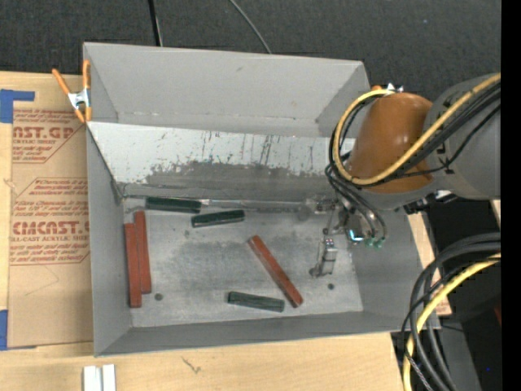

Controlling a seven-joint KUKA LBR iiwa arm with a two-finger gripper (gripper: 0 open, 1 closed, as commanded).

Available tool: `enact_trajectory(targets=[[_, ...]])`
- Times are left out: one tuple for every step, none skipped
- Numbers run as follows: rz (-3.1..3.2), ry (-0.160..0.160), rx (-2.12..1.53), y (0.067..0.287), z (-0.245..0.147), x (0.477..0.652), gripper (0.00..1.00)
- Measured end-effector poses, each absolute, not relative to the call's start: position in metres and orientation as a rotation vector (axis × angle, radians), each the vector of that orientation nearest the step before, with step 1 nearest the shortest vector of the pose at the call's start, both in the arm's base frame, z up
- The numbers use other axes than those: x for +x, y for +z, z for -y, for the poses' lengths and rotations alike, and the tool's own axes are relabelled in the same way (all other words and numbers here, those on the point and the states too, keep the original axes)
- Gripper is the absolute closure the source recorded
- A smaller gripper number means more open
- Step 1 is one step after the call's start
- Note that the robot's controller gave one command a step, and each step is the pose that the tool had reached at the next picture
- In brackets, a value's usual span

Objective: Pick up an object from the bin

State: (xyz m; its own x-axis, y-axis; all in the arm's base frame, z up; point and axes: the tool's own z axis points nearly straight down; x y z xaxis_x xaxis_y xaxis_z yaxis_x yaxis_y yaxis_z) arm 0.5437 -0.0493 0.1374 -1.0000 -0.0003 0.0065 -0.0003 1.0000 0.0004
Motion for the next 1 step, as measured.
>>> enact_trajectory(targets=[[3.143, 0.000, 0.001, 0.1417, 0.0492, 0.5457, 0.00]])
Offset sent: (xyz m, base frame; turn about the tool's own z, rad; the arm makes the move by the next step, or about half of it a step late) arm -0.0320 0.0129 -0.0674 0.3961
